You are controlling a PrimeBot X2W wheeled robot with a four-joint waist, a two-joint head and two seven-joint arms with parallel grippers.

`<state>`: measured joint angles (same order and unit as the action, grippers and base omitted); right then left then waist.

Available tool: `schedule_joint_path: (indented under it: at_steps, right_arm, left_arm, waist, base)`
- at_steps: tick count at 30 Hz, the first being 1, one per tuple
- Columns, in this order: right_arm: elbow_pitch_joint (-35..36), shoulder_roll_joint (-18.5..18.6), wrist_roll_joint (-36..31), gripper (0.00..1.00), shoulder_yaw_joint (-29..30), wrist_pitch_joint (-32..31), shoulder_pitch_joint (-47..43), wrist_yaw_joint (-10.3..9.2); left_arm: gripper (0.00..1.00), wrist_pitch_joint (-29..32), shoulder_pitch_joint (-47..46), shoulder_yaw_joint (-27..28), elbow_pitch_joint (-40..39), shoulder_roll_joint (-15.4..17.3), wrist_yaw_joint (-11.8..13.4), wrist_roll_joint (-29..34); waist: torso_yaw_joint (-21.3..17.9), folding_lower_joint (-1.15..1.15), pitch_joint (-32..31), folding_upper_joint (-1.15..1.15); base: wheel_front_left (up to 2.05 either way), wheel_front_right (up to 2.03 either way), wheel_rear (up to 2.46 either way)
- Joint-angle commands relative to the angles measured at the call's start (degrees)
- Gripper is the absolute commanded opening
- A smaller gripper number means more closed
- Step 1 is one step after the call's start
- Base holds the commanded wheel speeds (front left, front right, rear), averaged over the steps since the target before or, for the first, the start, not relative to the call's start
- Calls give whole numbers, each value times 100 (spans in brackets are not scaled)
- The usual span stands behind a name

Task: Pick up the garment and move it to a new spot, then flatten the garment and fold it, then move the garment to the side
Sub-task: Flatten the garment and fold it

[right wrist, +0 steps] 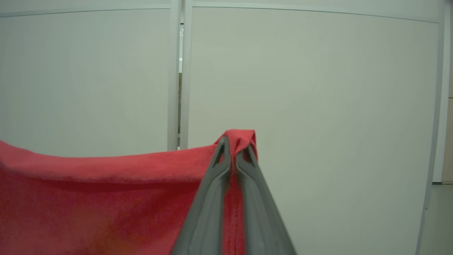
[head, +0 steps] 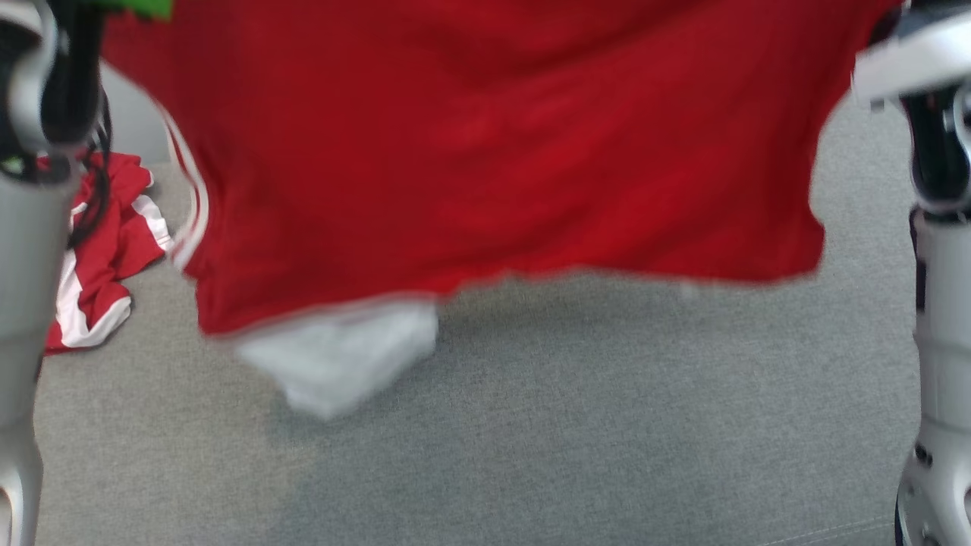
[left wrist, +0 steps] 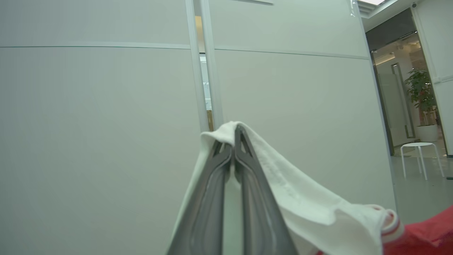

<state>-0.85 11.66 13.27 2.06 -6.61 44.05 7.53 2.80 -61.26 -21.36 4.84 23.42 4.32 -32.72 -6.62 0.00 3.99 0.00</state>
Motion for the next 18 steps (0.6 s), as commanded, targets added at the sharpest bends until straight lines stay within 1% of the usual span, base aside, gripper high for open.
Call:
schedule_joint_path:
  at_steps: [1,2,3,5,7,8,9,13,18]
  right_arm:
    - [-511,-90,-190,0,-102,224,483,-6]
    - [-897,-133,-329,0,-169,388,851,-6]
    - [-1455,-128,-522,0,-270,637,1347,-7]
    - [-2204,-154,-781,0,-407,969,1875,-7]
    - [-2847,-205,-969,0,-482,1237,2234,-7]
    - [-3028,-223,-997,0,-490,1311,2325,-7]
    - [-3362,-223,-1060,0,-462,1437,2450,-7]
    - [-4334,-174,-1128,0,-225,1781,2485,-9]
    - [-5396,-153,-1128,0,61,2065,2131,-8]
  left_arm:
    - [0,-183,-458,-3,370,-132,-60,126]
    - [0,-323,-739,-13,669,-226,-80,206]
    - [0,-543,-1092,-62,1050,-359,-114,331]
    - [0,-763,-1493,-135,1585,-579,-179,368]
    - [0,-924,-1767,-184,2004,-733,-262,362]
    - [0,-956,-1832,-208,2120,-774,-299,363]
    - [0,-1016,-1875,-258,2329,-855,-357,373]
    - [0,-1206,-1570,-352,2871,-1102,-477,237]
    - [0,-1534,-894,-398,3339,-1442,-612,8]
  waist:
    - [-129,0,406,0]
    - [-98,0,453,0]
    - [-28,0,516,0]
    - [107,0,635,0]
    - [239,0,812,0]
    - [287,0,901,0]
    - [386,0,1091,0]
    - [677,0,1722,0]
    - [918,0,2252,0]
  base:
    - [0,0,0]
    - [0,0,0]
    - [0,0,0]
    - [0,0,0]
    - [0,0,0]
    - [0,0,0]
    - [0,0,0]
    - [0,0,0]
    - [0,0,0]
